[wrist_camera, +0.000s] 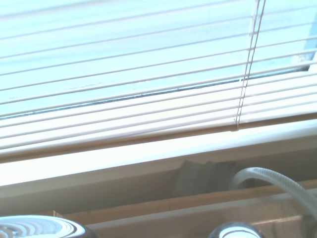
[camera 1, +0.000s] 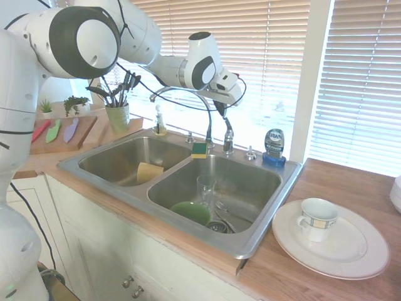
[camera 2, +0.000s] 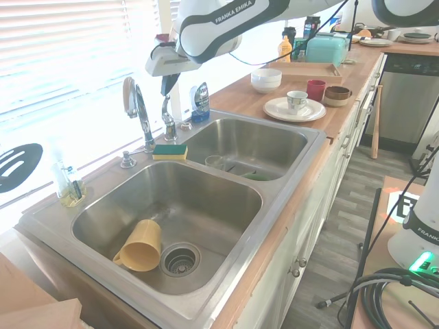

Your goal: Turn off the faucet

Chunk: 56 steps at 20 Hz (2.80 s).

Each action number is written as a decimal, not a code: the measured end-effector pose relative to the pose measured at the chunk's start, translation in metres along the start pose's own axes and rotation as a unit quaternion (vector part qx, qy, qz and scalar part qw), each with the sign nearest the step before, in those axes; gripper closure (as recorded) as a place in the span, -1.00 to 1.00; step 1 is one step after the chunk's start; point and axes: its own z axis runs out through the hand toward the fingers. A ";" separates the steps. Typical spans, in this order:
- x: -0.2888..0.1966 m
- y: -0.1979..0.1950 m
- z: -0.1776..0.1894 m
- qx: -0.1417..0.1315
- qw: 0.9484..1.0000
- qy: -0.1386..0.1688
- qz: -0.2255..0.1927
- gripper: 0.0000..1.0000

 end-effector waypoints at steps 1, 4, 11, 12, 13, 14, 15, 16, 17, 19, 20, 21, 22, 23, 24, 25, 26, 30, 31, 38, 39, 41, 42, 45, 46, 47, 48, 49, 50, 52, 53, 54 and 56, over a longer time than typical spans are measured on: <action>0.000 0.001 0.003 -0.003 1.000 -0.003 0.001 1.00; -0.001 0.004 0.008 -0.010 1.000 -0.008 0.003 1.00; -0.003 0.008 0.011 -0.021 1.000 -0.016 0.004 1.00; -0.003 0.009 0.012 -0.023 1.000 -0.017 0.005 1.00; -0.003 0.010 0.012 -0.026 0.999 -0.018 0.006 1.00; -0.002 0.011 0.012 -0.028 0.999 -0.019 0.007 1.00; -0.002 0.011 0.012 -0.029 0.999 -0.019 0.009 1.00; -0.001 0.012 0.012 -0.030 0.999 -0.019 0.010 1.00; 0.000 0.013 0.012 -0.031 0.999 -0.019 0.011 1.00; 0.003 0.015 0.012 -0.034 0.999 -0.019 0.013 1.00; 0.004 0.017 0.013 -0.037 0.999 -0.019 0.015 1.00; 0.004 0.018 0.013 -0.039 0.999 -0.021 0.016 1.00; 0.005 0.019 0.013 -0.041 0.999 -0.022 0.017 1.00; 0.005 0.020 0.014 -0.042 0.999 -0.023 0.018 1.00; 0.005 0.021 0.015 -0.044 0.999 -0.025 0.019 1.00; 0.004 0.023 0.015 -0.046 0.998 -0.027 0.019 1.00; 0.002 0.025 0.016 -0.049 0.998 -0.028 0.020 1.00; -0.003 0.034 0.013 -0.061 0.997 -0.038 0.021 1.00; -0.004 0.035 0.010 -0.064 0.997 -0.040 0.021 1.00; -0.007 0.044 -0.006 -0.091 0.994 -0.061 0.028 1.00; -0.008 0.047 -0.011 -0.109 0.991 -0.075 0.031 1.00; -0.018 0.061 -0.014 -0.162 0.980 -0.110 0.030 1.00; -0.022 0.068 -0.014 -0.185 0.974 -0.125 0.029 1.00; -0.034 0.087 -0.014 -0.217 0.966 -0.141 0.027 1.00; -0.039 0.094 -0.017 -0.224 0.964 -0.142 0.027 1.00; -0.045 0.103 -0.022 -0.230 0.962 -0.144 0.027 1.00; -0.051 0.113 -0.029 -0.237 0.960 -0.147 0.027 1.00; -0.058 0.124 -0.036 -0.245 0.957 -0.152 0.026 1.00; -0.065 0.135 -0.044 -0.250 0.955 -0.156 0.027 1.00; -0.079 0.156 -0.061 -0.255 0.953 -0.163 0.028 1.00; -0.086 0.168 -0.069 -0.257 0.952 -0.166 0.029 1.00; -0.093 0.179 -0.077 -0.258 0.951 -0.169 0.028 1.00; -0.109 0.202 -0.093 -0.260 0.949 -0.175 0.026 -1.00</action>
